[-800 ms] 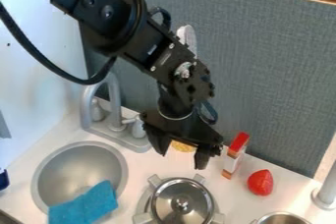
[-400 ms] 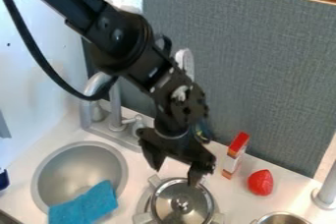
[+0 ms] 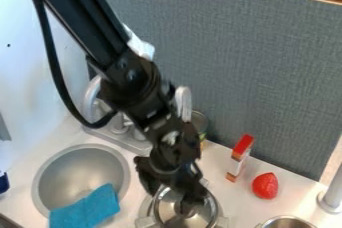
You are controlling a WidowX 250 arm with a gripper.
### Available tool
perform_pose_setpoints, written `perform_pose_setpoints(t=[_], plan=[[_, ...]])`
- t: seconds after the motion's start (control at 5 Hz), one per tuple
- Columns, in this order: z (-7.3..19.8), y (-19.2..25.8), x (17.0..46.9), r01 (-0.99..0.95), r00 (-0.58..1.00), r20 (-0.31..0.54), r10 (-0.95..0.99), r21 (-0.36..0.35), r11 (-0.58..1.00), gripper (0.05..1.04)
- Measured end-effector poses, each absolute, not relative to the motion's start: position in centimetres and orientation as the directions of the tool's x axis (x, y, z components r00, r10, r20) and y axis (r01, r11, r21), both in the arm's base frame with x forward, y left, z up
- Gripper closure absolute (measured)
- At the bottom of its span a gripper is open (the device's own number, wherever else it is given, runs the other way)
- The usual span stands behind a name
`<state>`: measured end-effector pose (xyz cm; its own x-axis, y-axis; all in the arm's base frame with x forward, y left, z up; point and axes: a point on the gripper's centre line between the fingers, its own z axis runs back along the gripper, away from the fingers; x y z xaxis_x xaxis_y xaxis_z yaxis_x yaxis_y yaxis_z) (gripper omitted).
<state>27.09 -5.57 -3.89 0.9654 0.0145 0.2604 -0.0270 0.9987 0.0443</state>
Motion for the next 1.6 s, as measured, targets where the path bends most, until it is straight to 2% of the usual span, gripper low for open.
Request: perform_pose_setpoints(t=[0.2,0.6,1.4,1.6], plan=[[-5.6,-5.2,27.6,-0.070,0.948,0.314,0.044,0.073,0.995,0.080],[-7.2,-5.9,28.2,-0.047,0.941,0.338,0.019,0.076,0.996,0.080],[-8.3,-7.1,29.8,-0.042,0.948,0.316,0.028,0.039,0.998,0.080],[-8.4,-7.7,30.6,-0.037,0.947,0.320,0.021,0.043,0.998,0.134]])
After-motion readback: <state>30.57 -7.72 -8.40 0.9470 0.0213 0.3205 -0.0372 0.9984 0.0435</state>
